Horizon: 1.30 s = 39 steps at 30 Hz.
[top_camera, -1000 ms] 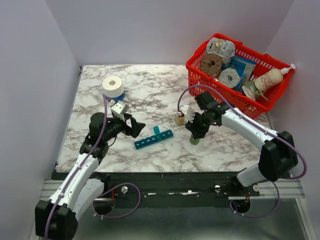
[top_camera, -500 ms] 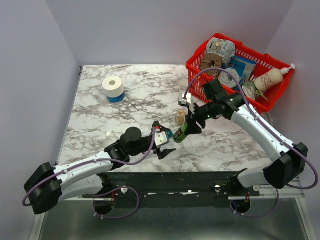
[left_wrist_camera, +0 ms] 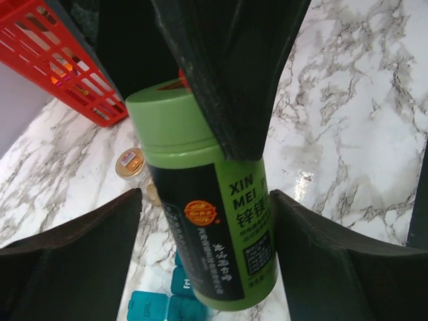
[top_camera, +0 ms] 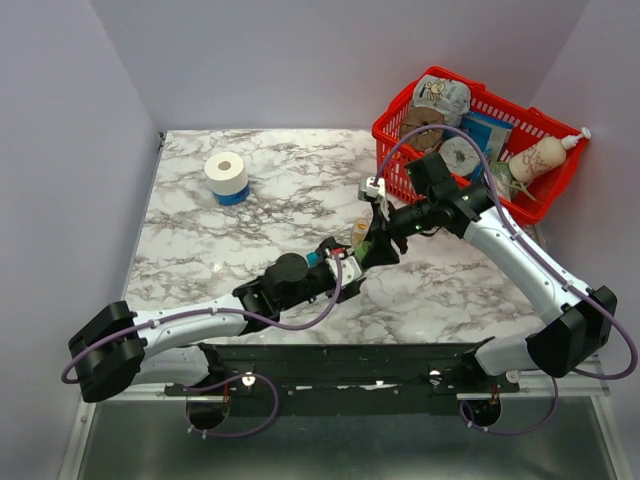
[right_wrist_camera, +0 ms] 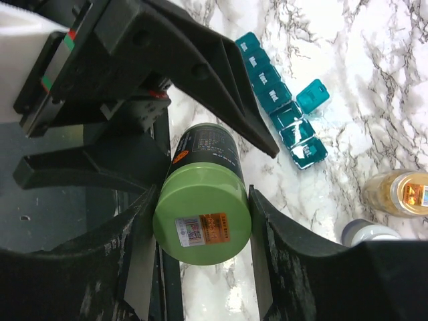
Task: Sort the pills into containers
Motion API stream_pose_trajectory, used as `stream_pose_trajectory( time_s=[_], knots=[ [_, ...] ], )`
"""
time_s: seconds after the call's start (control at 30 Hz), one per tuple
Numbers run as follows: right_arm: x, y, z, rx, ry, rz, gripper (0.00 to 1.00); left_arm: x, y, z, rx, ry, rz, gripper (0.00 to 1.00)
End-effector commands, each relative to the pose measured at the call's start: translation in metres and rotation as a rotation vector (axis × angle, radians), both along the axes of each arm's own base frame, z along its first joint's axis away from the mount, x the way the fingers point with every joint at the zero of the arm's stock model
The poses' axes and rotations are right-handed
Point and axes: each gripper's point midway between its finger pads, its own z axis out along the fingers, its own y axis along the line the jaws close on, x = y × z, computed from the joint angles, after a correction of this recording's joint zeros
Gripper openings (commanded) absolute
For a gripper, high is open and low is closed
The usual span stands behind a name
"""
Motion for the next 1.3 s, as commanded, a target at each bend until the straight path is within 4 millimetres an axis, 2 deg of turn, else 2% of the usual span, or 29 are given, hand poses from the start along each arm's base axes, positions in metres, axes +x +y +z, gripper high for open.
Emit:
stream_pose_trajectory(
  time_s=[0.0,0.03,0.07,0.1,0.17,0.23,0.27,0.3,0.33,0.37,0.43,0.5,0.53,0.67,0.73,0.77,0.8,0.9,0.93,1.07,1.1,1.27],
  knots=[
    [-0.012,0.009,0.017,0.088,0.042,0.038,0.13,0.009,-0.007,0.013,-0.015,0.006,0.038,0.75],
    [-0.012,0.009,0.017,0.091,0.042,0.04,0.14,0.007,-0.008,0.009,0.001,0.016,0.023,0.69],
    [-0.013,0.009,0.016,0.089,0.045,0.04,0.13,0.005,-0.01,0.009,0.011,0.01,0.003,0.54],
    [-0.012,0.009,0.015,0.087,0.047,0.041,0.13,0.001,-0.013,0.008,0.018,0.021,-0.019,0.01],
    [-0.012,0.008,0.012,0.084,0.028,0.055,0.13,-0.005,-0.012,0.006,0.028,0.034,-0.046,0.0],
    [-0.022,0.007,0.013,0.101,0.023,0.112,0.14,-0.021,-0.014,0.009,0.021,0.043,-0.137,0.0],
    [-0.023,0.006,0.014,0.124,-0.058,0.188,0.13,-0.029,-0.014,0.008,0.02,0.054,-0.185,0.0],
    [-0.032,0.007,0.022,0.177,-0.087,0.259,0.13,-0.039,-0.015,0.009,0.007,0.075,-0.247,0.0],
    [-0.046,0.002,0.024,0.196,-0.097,0.317,0.13,-0.061,-0.017,0.015,-0.017,0.099,-0.372,0.0],
    [-0.047,0.003,0.027,0.245,-0.236,0.411,0.13,-0.063,-0.014,0.016,-0.03,0.12,-0.407,0.0],
    [-0.058,0.002,0.034,0.321,-0.368,0.505,0.14,-0.082,-0.011,0.018,-0.042,0.187,-0.51,0.0],
    [-0.049,0.005,0.033,0.332,-0.528,0.556,0.17,-0.083,-0.007,0.022,-0.055,0.214,-0.532,0.0],
    [-0.041,0.008,0.041,0.33,-0.571,0.556,0.17,-0.086,-0.005,0.02,-0.05,0.238,-0.536,0.0],
    [-0.026,0.015,0.046,0.287,-0.464,0.474,0.21,-0.073,0.003,0.019,-0.045,0.221,-0.458,0.0],
    [-0.025,0.017,0.05,0.303,-0.43,0.441,0.37,-0.068,0.005,0.018,-0.042,0.212,-0.421,0.0],
    [-0.028,0.017,0.048,0.296,-0.354,0.401,0.46,-0.064,0.006,0.018,-0.037,0.202,-0.406,0.0],
    [-0.029,0.017,0.052,0.296,-0.334,0.377,0.62,-0.06,0.007,0.016,-0.03,0.198,-0.379,0.0],
    [-0.026,0.015,0.061,0.266,-0.272,0.279,0.93,-0.049,0.01,0.014,-0.013,0.179,-0.321,0.0],
    [-0.02,0.016,0.064,0.259,-0.278,0.241,0.97,-0.046,0.011,0.014,-0.012,0.167,-0.305,0.0],
    [-0.003,0.013,0.062,0.206,-0.16,0.027,1.0,-0.031,0.019,0.019,-0.026,0.105,-0.214,0.0],
    [-0.002,0.013,0.059,0.195,-0.068,-0.052,1.0,-0.028,0.021,0.021,-0.032,0.094,-0.196,0.0],
    [-0.017,0.018,0.038,0.198,0.189,-0.118,1.0,-0.016,0.031,0.03,-0.087,0.049,-0.107,0.0]
  ],
)
